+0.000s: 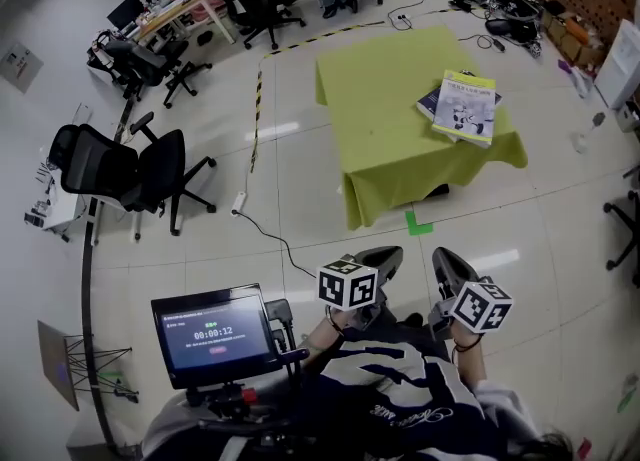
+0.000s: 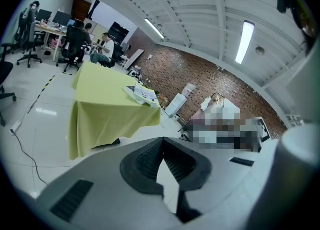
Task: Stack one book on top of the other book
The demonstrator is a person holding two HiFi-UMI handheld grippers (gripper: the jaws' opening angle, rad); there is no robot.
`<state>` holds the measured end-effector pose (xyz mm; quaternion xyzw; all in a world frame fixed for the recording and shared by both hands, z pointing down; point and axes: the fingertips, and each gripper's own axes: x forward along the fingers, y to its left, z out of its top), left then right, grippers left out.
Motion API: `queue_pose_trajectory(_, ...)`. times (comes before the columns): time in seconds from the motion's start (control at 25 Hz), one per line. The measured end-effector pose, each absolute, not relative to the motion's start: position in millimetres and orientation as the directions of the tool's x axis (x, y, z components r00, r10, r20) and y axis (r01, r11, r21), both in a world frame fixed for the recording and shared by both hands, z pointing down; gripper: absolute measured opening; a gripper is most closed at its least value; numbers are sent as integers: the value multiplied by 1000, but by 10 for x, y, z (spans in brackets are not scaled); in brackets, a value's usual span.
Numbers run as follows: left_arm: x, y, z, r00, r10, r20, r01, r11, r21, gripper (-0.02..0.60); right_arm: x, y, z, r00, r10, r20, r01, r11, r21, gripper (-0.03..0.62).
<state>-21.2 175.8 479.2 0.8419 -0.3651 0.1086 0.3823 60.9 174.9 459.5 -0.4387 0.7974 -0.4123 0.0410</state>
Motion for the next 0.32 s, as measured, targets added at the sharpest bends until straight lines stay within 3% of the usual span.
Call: queue_pose_trajectory(0.32, -603, 1665, 4840, 713, -537, 452, -694, -443, 568, 5, 246, 1728, 4646, -601, -738, 307, -682, 273, -678, -5)
